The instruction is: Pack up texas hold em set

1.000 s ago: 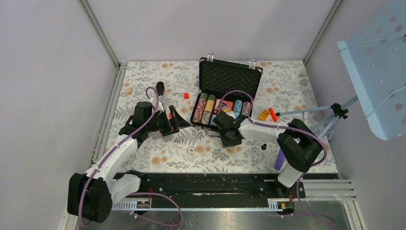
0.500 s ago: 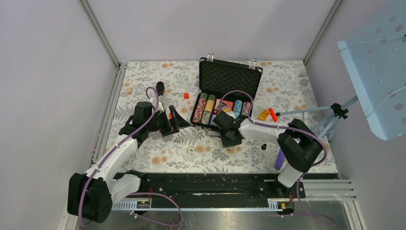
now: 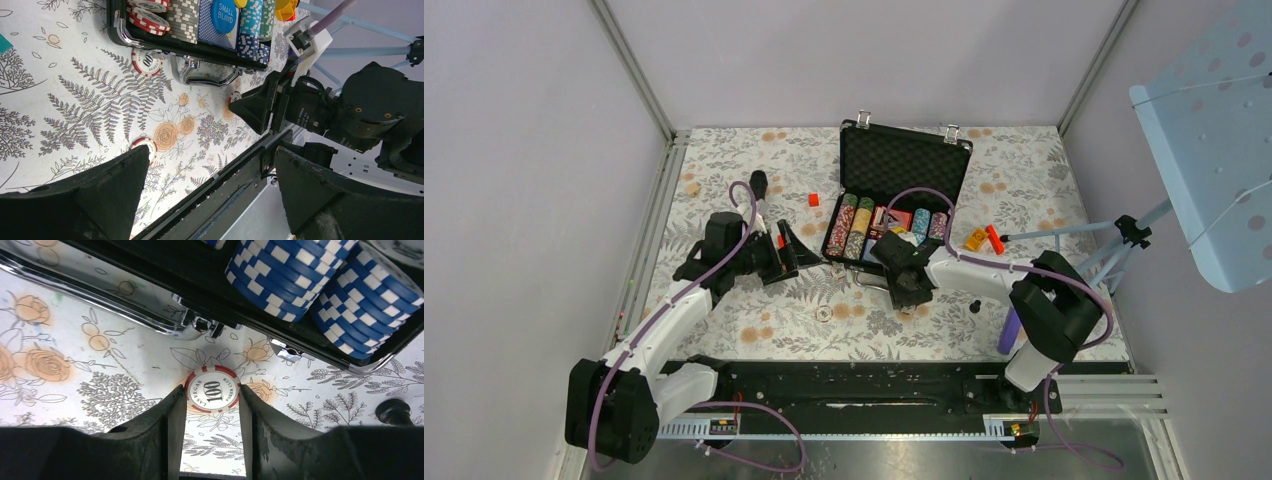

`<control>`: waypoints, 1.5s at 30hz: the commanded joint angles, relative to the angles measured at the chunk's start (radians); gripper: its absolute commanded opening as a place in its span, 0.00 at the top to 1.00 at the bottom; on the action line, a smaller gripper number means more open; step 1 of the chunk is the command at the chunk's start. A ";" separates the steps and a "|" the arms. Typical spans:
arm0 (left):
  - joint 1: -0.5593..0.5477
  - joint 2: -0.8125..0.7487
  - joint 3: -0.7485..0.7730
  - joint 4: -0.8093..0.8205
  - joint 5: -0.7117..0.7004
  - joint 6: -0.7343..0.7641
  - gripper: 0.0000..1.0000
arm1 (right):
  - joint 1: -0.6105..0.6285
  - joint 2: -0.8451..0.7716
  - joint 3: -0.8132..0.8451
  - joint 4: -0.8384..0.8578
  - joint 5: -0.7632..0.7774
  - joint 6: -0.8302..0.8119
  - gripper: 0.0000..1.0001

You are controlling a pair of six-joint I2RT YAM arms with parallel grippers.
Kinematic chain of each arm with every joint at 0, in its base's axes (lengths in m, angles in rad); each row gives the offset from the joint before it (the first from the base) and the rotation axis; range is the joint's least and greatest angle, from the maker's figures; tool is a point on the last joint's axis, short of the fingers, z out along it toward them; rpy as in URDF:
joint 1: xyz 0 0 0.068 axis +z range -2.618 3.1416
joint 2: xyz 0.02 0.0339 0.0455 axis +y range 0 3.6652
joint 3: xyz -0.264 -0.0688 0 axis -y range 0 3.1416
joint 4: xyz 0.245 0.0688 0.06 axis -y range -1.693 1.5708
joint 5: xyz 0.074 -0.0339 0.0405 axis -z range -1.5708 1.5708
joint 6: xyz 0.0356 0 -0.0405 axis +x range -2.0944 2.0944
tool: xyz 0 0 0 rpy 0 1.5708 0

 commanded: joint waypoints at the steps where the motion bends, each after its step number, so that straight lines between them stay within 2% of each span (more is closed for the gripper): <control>1: 0.006 0.002 0.032 0.021 0.015 0.012 0.05 | -0.008 -0.059 0.060 -0.051 0.008 -0.015 0.55; 13: 0.006 -0.006 0.031 0.017 0.012 0.012 0.06 | -0.013 -0.081 0.135 -0.099 0.028 -0.041 0.54; 19: 0.006 -0.007 0.032 0.014 0.011 0.013 0.05 | -0.067 -0.123 0.083 -0.084 0.026 -0.039 0.54; 24: 0.006 -0.005 0.032 0.015 0.013 0.013 0.05 | -0.188 -0.217 -0.017 -0.050 0.023 -0.036 0.51; 28: 0.005 -0.005 0.032 0.017 0.013 0.013 0.05 | -0.315 -0.252 -0.041 -0.052 0.027 -0.038 0.45; 32: 0.006 -0.007 0.032 0.016 0.013 0.012 0.05 | -0.459 -0.217 -0.029 -0.065 0.025 -0.029 0.37; 38: 0.006 -0.005 0.032 0.016 0.017 0.013 0.05 | -0.624 -0.130 -0.011 -0.028 -0.017 0.006 0.35; 42: 0.006 -0.002 0.032 0.019 0.018 0.013 0.05 | -0.676 -0.071 -0.013 0.005 -0.054 0.030 0.34; 45: 0.006 0.002 0.032 0.021 0.019 0.012 0.05 | -0.687 -0.055 -0.001 0.010 -0.043 0.046 0.37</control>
